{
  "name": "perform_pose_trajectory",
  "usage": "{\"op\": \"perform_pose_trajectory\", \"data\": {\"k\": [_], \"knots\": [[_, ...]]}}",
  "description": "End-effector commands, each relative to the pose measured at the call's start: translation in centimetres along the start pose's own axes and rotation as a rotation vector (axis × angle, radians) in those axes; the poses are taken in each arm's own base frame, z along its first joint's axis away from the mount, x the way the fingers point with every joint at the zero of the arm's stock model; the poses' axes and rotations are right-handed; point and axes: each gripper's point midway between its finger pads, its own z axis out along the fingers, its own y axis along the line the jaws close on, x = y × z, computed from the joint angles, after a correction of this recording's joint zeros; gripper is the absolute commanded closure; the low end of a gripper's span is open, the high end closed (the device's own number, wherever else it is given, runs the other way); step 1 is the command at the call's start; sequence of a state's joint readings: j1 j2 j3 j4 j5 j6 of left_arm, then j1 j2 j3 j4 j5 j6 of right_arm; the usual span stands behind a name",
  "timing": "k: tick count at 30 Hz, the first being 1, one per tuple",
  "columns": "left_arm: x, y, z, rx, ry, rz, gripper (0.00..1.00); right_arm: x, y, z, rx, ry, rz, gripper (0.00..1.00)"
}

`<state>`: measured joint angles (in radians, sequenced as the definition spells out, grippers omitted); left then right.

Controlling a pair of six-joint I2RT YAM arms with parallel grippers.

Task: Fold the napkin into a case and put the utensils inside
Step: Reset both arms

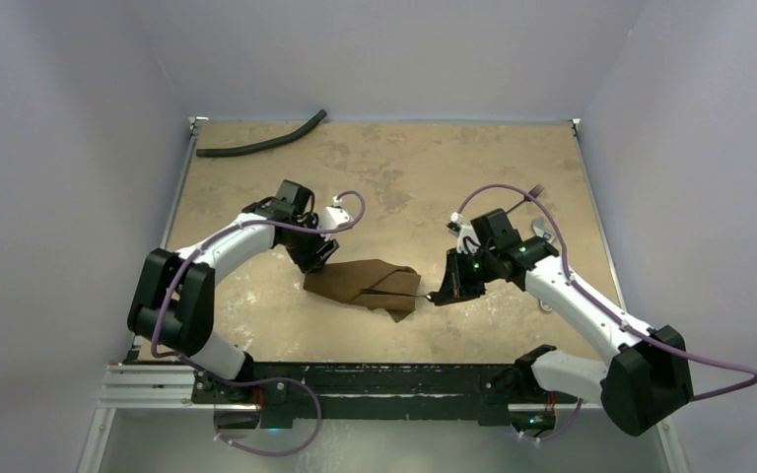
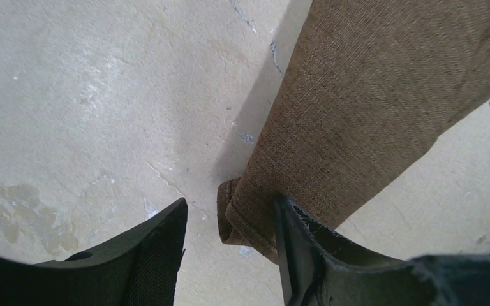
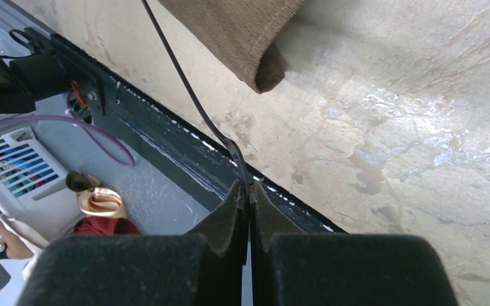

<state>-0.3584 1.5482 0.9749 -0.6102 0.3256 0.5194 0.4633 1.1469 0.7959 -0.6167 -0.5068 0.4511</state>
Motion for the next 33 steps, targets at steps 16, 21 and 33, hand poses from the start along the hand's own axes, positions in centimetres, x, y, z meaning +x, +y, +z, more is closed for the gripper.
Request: {"op": "perform_pose_trajectory", "data": {"k": [16,21,33], "knots": [[0.6,0.4,1.9,-0.029,-0.029,0.065,0.53,-0.7,-1.7,1.5,0.052,0.019,0.051,1.00],[0.7,-0.1,1.9,-0.021,-0.033,0.083,0.54,-1.5,-1.2,3.0,-0.016,-0.010,0.063,1.00],[0.8,-0.3,1.7,-0.016,-0.035,0.105,0.55,-2.6,-0.4,5.1,-0.130,-0.055,0.088,1.00]]}}
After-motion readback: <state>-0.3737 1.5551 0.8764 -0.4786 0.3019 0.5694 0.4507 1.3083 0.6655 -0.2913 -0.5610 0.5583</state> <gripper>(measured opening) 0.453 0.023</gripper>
